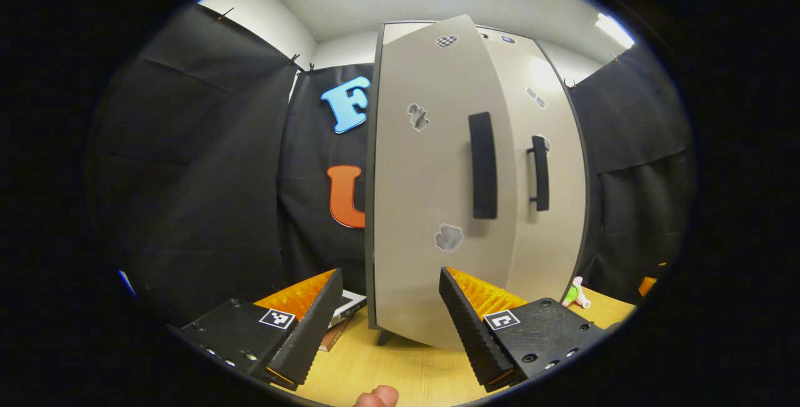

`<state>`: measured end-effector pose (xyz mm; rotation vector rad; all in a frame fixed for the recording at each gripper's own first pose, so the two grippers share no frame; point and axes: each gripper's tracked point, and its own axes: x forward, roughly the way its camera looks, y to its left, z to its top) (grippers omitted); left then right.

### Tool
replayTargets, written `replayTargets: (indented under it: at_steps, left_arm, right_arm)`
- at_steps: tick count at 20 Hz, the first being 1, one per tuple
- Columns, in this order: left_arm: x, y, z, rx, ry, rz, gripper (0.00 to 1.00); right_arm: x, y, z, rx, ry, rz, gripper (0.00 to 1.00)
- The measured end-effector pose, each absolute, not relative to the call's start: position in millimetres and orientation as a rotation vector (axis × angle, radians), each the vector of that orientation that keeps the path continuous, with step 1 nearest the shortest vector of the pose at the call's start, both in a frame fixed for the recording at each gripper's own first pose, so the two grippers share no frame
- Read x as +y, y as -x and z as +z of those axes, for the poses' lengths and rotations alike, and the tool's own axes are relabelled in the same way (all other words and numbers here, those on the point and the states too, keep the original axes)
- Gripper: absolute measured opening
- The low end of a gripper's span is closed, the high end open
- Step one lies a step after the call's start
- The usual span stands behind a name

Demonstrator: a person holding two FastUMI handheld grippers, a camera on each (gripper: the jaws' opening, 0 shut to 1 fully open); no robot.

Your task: Grab one shoe with the right hand and put it into the shoe cabinet, grab the other shoe with the left hand and put it into the shoe cabinet; then close the right door with the right hand and the left door with the left hand.

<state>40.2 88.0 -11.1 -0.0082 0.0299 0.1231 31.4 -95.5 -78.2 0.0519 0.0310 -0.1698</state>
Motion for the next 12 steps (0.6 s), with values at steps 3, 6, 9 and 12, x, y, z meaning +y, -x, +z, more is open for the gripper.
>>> replayTargets:
  at_steps: [3,6,9,12]
  left_arm:
    - [37.8,-22.3,-30.0,0.055,0.05,0.027,0.94]
    - [-0.8,-6.8,-45.4,0.092,0.065,-0.057,0.94]
    - [-23.5,4.8,-52.2,0.103,0.078,-0.101,0.94]
    - [-29.9,9.7,-51.8,0.097,0.077,-0.112,0.94]
  right_arm:
    - [-83.4,-30.7,-76.4,0.027,-0.044,-0.141,0.97]
    - [-69.2,-24.9,-75.0,0.02,-0.034,-0.103,0.97]
    - [-53.4,-19.3,-73.0,0.014,-0.04,-0.055,0.94]
    - [-46.8,-10.0,-69.1,-0.005,-0.02,-0.045,0.97]
